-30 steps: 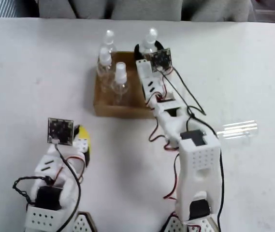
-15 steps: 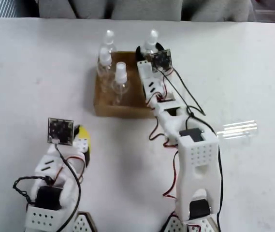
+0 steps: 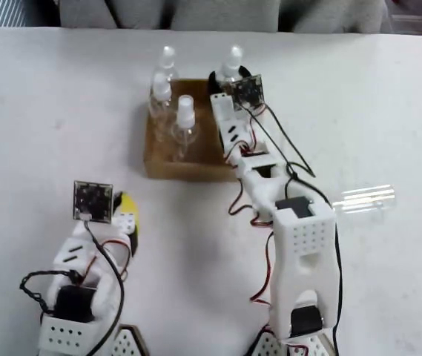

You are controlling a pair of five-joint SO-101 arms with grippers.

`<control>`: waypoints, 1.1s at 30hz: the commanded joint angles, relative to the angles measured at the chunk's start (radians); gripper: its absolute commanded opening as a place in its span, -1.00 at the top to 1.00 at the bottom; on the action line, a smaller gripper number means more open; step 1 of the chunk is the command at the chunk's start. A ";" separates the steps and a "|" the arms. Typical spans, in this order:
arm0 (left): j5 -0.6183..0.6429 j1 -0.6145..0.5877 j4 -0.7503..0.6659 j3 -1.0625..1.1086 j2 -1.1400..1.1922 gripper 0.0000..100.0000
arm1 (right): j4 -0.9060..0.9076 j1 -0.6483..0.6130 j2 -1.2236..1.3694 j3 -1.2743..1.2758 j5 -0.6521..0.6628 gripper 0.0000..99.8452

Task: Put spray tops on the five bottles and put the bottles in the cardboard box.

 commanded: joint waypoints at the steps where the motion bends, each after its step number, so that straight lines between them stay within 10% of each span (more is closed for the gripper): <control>1: -0.006 -0.005 -0.023 -0.003 -0.012 0.95 | 0.024 0.013 -0.015 -0.055 0.008 0.97; 22: -0.006 -0.005 -0.020 -0.003 -0.012 0.95 | 0.031 0.012 -0.015 -0.055 0.008 0.96; 33: -0.006 -0.007 -0.020 -0.003 -0.012 0.95 | 0.156 0.019 -0.024 -0.094 -0.091 0.61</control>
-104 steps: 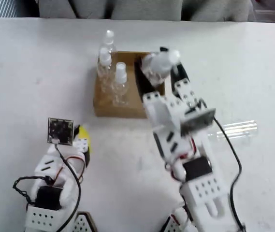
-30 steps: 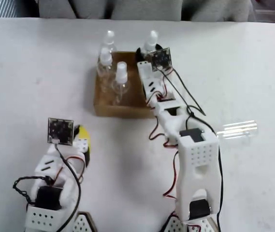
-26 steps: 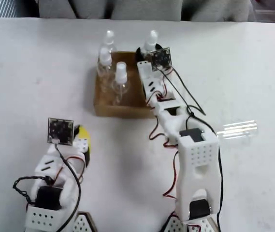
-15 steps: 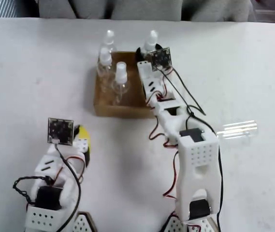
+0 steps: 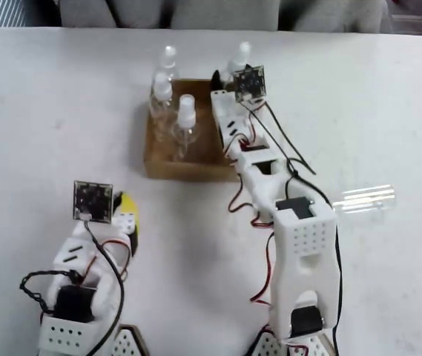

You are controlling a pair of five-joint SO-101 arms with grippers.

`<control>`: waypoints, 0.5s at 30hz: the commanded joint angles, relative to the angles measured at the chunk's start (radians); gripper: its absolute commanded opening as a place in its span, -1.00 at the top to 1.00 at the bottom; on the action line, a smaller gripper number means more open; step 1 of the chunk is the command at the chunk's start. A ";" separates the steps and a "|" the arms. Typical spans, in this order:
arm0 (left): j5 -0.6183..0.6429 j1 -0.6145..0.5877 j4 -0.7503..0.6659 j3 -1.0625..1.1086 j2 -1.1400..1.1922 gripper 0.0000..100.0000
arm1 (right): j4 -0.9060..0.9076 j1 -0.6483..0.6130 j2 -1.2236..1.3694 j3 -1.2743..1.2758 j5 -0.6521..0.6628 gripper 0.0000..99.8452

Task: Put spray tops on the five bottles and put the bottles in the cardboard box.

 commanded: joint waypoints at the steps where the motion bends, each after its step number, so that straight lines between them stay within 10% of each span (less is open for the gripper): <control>1: -0.006 -0.005 -0.020 -0.003 -0.012 0.95 | 0.015 0.021 -0.024 -0.035 -0.015 0.61; 15: -0.006 -0.004 -0.020 -0.003 -0.012 0.95 | 0.067 0.012 -0.033 -0.038 -0.014 0.60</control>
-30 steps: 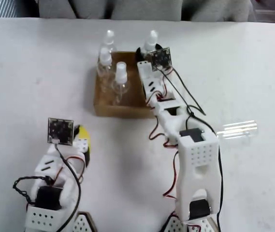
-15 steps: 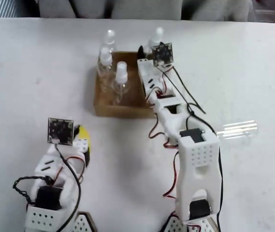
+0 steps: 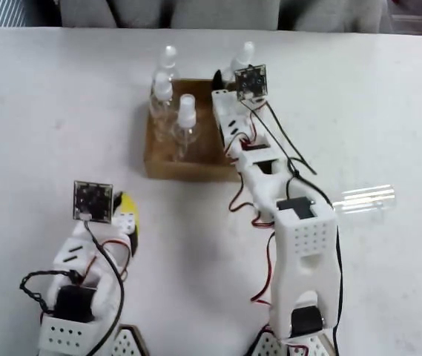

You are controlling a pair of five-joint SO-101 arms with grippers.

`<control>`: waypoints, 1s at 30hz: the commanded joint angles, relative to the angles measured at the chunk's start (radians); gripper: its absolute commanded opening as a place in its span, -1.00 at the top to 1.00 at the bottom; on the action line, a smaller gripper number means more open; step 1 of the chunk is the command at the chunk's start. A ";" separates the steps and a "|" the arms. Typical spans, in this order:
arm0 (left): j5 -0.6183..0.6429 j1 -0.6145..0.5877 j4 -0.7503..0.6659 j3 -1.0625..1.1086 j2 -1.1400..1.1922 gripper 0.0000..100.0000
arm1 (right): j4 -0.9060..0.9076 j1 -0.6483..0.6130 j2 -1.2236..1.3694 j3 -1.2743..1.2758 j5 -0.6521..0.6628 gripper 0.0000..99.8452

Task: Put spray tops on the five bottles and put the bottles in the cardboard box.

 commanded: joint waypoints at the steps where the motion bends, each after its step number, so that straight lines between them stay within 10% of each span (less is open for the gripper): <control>1: -0.006 -0.004 -0.020 -0.003 -0.012 0.95 | 0.048 0.007 -0.042 -0.029 -0.011 0.57; 30: -0.006 -0.005 -0.021 -0.003 -0.012 0.95 | 0.216 0.016 -0.157 -0.025 -0.120 0.24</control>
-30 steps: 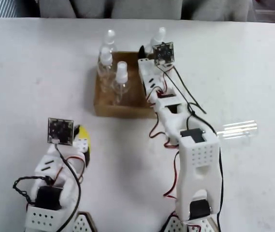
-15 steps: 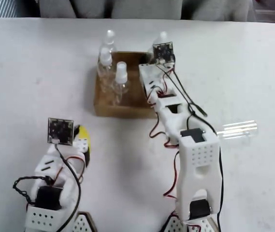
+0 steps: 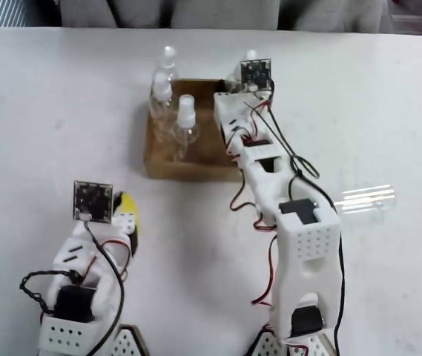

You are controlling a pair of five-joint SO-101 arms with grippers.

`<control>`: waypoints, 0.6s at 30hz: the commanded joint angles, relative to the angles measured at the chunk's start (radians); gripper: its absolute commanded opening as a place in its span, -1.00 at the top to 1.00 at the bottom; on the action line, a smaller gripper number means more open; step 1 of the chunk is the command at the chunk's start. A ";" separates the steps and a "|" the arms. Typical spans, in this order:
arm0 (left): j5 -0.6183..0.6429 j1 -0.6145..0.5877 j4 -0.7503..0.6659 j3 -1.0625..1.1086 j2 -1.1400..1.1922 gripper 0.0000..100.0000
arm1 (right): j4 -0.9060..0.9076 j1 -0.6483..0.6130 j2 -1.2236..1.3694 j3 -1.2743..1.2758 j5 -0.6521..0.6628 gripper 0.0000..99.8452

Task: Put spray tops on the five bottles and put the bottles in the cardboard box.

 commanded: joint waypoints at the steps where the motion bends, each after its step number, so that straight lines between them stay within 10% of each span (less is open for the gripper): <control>1: -0.006 -0.005 -0.021 -0.003 -0.012 0.95 | 0.004 0.013 -0.105 -0.021 -0.012 0.24; 18: -0.006 -0.007 -0.023 -0.003 -0.012 0.95 | 0.004 0.019 -0.326 0.138 -0.060 0.24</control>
